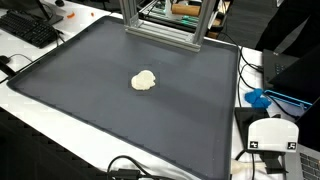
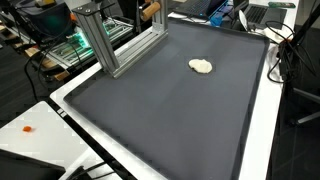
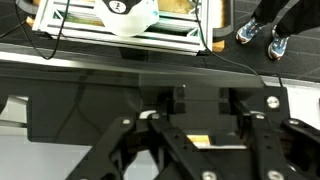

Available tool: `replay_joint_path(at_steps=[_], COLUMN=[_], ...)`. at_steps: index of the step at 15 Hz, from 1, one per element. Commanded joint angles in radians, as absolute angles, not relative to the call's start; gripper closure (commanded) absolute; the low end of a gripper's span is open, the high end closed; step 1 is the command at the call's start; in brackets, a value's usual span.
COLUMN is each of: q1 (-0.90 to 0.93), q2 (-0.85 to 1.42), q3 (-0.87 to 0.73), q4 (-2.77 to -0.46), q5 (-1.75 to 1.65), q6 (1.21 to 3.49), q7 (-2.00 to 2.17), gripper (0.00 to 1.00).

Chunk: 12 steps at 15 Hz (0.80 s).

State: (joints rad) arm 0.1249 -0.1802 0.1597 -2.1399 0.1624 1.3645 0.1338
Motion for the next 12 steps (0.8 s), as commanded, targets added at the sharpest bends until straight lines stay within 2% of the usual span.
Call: replay_joint_path(at_steps=[1,7,8,9,11,12], q1=[0.145,0.150,0.150,0.149,0.149,0.147], q2=[-0.195,-0.190,-0.188,-0.187,-0.187,-0.188], q3=[0.176,0.181,0.180,0.180,0.180,0.177], q4=[-2.173,-2.173,-2.172,-2.173,-2.172,-2.168], q5=[0.152,0.136,0.139,0.136,0.135,0.141], q6=[1.371,1.386,1.384,1.386,1.393,1.395], q7=[0.125,0.129,0.126,0.128,0.128,0.127], gripper=[0.65,0.65,0.29,0.12,0.01,0.00])
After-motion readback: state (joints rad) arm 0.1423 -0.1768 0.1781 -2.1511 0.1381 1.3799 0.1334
